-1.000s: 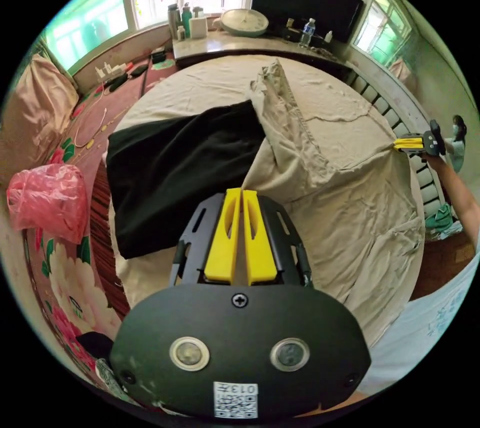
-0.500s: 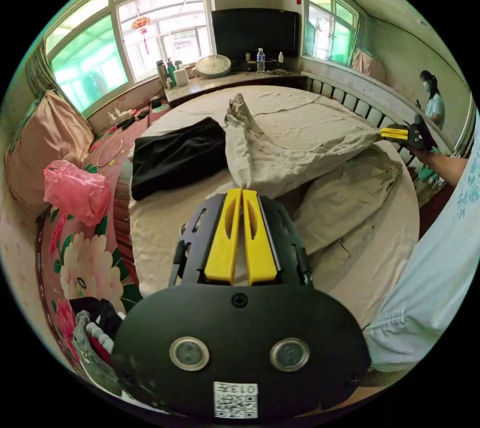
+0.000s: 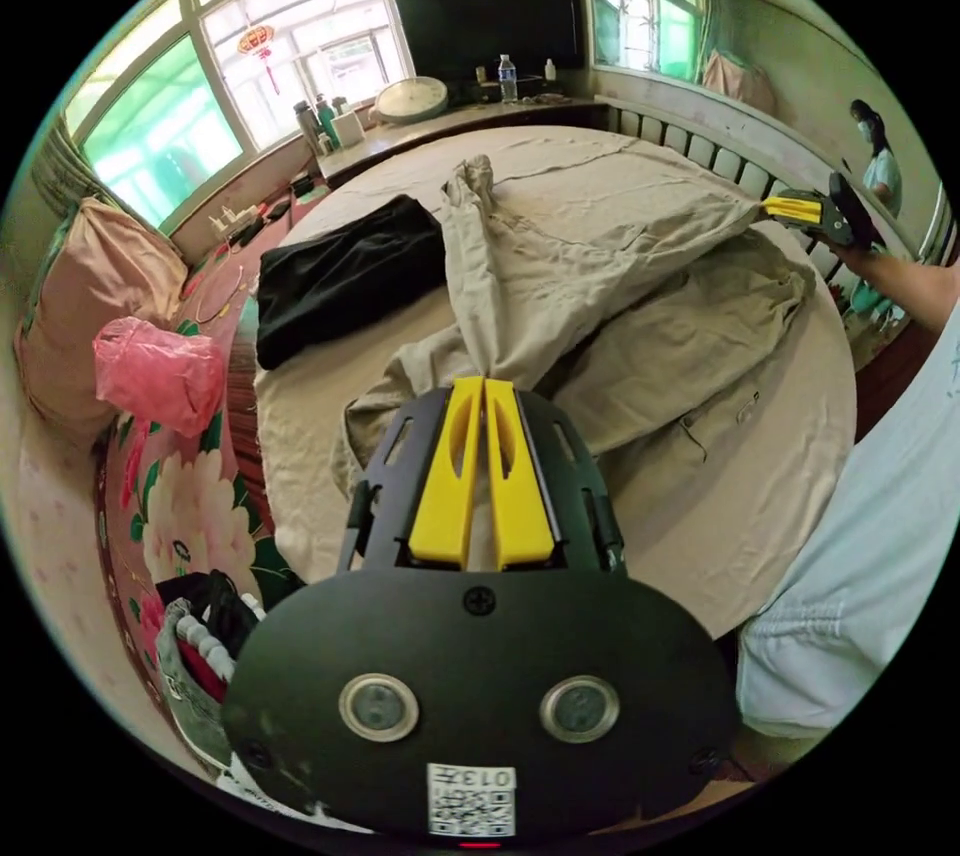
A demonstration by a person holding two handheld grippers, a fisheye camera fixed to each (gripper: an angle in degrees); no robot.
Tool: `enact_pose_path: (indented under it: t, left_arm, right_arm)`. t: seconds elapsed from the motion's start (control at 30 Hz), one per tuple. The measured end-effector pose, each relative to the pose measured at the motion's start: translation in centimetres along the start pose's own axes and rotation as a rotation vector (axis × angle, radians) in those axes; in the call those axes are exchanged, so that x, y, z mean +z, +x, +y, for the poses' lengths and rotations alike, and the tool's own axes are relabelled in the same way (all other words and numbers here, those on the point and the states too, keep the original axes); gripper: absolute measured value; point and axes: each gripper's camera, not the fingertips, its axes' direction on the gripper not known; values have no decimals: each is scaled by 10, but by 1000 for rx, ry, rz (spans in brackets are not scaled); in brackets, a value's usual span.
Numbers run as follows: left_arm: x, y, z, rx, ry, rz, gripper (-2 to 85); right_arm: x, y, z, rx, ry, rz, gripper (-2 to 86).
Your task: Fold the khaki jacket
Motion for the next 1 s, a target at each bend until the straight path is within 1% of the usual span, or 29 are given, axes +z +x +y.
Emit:
enact_pose_path:
  t: [0.03, 0.13, 0.17, 0.2, 0.23, 0.27, 0.3, 0.33, 0.4, 0.47, 0.5, 0.53, 0.57, 0.63, 0.7, 0.73, 0.77, 0.8, 0.83, 0.87, 0.93, 0.97, 1.0]
  left_arm:
    - [5, 2, 2, 15, -25, 10, -3]
    - [30, 7, 11, 75, -145, 34, -2]
    - [36, 3, 13, 57, -160, 66, -3]
    - [36, 2, 13, 48, -158, 73, -3]
    - [34, -1, 12, 37, -150, 84, -3]
    - [30, -5, 11, 25, -145, 102, -3]
    - [27, -7, 11, 22, -140, 105, -3]
    - [18, -11, 12, 5, -122, 117, -3]
    - [0, -23, 12, -52, -58, 161, -3]
    - [-23, -47, 11, -190, 86, 142, -3]
    - [-24, -52, 8, -216, 102, 127, -3]
    - [-17, -61, -2, -256, 93, 94, -3]
    - [-2, -65, -16, -277, 47, 73, -3]
    - [29, -63, -37, -256, -19, 71, -4]
    - [60, -57, -53, -233, -95, 65, -4]
    - [79, -51, -61, -203, -139, 53, -4]
    - [97, -45, -65, -169, -213, 17, -4]
    - [107, -41, -66, -149, -262, -7, -4]
    - [123, -34, -64, -83, -338, -32, -4]
    - [125, -28, -60, -41, -295, -65, -4]
    - [127, -31, -57, -61, -277, -57, -4]
    - [126, -36, -58, -91, -276, -39, -4]
    - [123, -38, -59, -109, -274, -36, -4]
  right_arm:
    - [2, -2, 1, -11, -5, 0, 33]
    - [26, -21, 15, -115, -130, -125, 43]
    - [27, -22, 21, -117, -119, -138, 47]
    - [23, -17, 25, -99, -125, -97, 51]
    - [22, -12, 25, -92, -154, -98, 51]
    - [20, 3, 26, -52, -186, -149, 52]
    - [14, 24, 27, 26, -176, -202, 57]
    - [12, 36, 27, 79, -161, -211, 59]
    - [9, 79, 22, 301, -93, -224, 74]
    - [21, 104, 11, 425, -68, -297, 81]
    - [33, 116, 1, 489, -50, -340, 84]
    - [40, 121, -4, 516, -41, -363, 86]
    - [57, 129, -17, 558, -39, -407, 91]
    - [88, 136, -36, 612, -70, -470, 91]
    - [130, 139, -56, 666, -157, -631, 53]
    - [139, 139, -60, 666, -182, -658, 39]
    - [149, 135, -65, 637, -245, -618, 22]
    - [156, 131, -67, 583, -309, -521, 14]
    - [159, 130, -66, 571, -335, -474, 12]
    - [163, 133, -59, 569, -344, -436, 9]
    - [164, 146, -43, 648, -320, -457, 6]
    - [154, 156, -33, 698, -281, -419, 5]
    - [135, 162, -29, 703, -179, -394, 4]
